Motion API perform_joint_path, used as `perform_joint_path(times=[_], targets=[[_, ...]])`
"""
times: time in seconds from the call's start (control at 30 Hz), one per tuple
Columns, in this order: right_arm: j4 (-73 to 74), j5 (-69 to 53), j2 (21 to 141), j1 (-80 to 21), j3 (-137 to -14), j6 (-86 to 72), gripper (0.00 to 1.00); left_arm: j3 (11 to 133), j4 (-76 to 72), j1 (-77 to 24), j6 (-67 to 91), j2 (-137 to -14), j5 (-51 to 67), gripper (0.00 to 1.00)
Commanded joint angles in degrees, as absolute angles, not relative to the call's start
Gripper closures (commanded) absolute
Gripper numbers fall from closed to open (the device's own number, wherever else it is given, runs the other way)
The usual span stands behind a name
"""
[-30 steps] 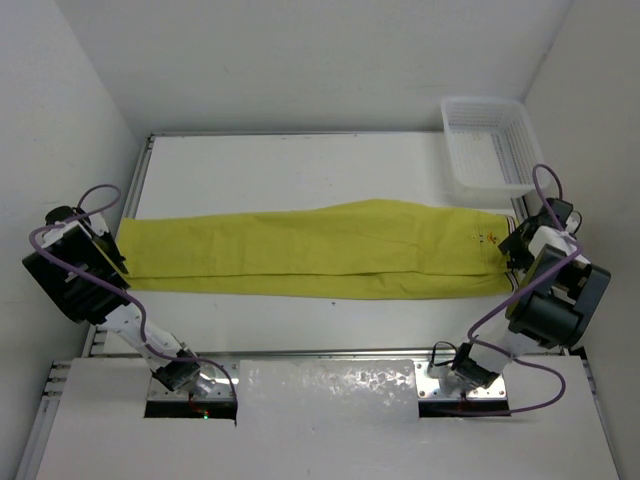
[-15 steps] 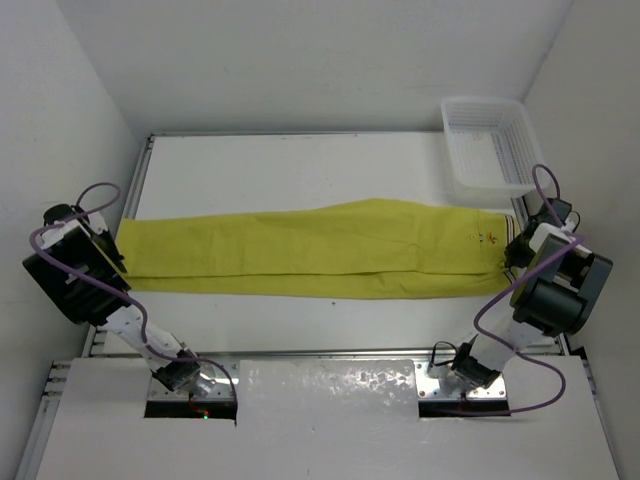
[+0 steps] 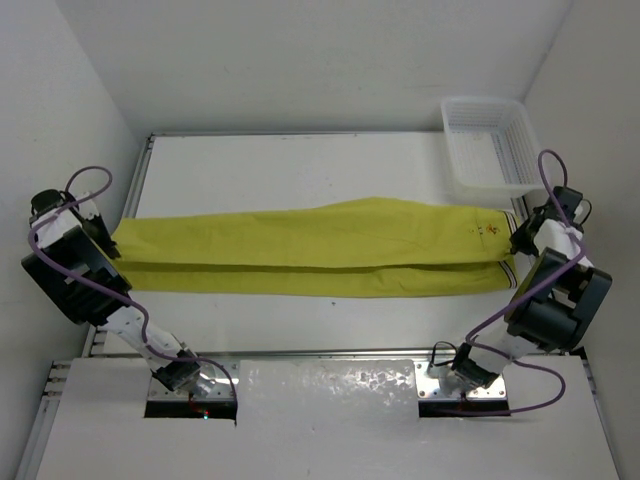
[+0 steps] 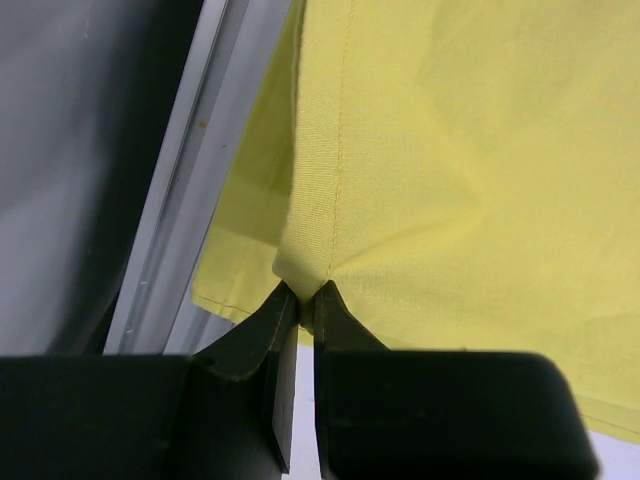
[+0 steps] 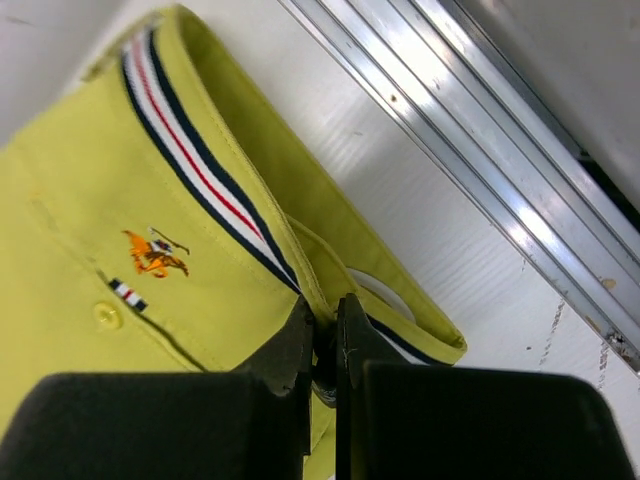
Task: Fold and stack the trousers
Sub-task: Fold the trousers
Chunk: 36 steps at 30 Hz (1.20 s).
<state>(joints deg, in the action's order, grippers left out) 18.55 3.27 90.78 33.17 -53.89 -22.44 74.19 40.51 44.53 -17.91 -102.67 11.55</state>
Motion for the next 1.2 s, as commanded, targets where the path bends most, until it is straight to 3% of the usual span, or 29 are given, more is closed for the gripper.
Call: perform_joint_path(times=[0.0,0.13,0.37,0.47,0.6,0.8,0.97,1.17], targets=[[16.61,2.11,87.1,33.31,-57.57,-21.71,1.0,75.76,38.94,44.47,-18.46,-99.84,11.6,1.0],[18.54,0.88,85.61,33.49,-59.85,-22.85,1.0,78.56,40.51,44.47,-18.19,-100.81,13.0,1.0],[23.81,-2.29,79.9,38.84,-65.57,-29.43,1.0,99.54,52.99,44.65,-20.91,-104.59,11.43,1.0],[25.57,-1.41,75.34,40.25,-63.47,-31.99,1.0,102.48,56.33,44.91,-22.85,-105.12,10.11,1.0],[29.44,2.54,71.2,40.34,-59.86,-32.69,1.0,97.67,57.48,45.88,-25.57,-102.76,8.09,1.0],[26.02,5.45,67.76,40.61,-43.61,-36.82,1.0,77.99,45.55,48.16,-28.48,-101.16,1.15,1.0],[23.03,9.48,71.36,40.61,-35.52,-36.65,1.0,77.6,41.14,48.34,-27.25,-105.72,2.9,1.0],[23.81,10.1,73.83,40.69,-36.65,-34.72,1.0,78.92,40.43,48.43,-27.16,-106.96,2.11,1.0]])
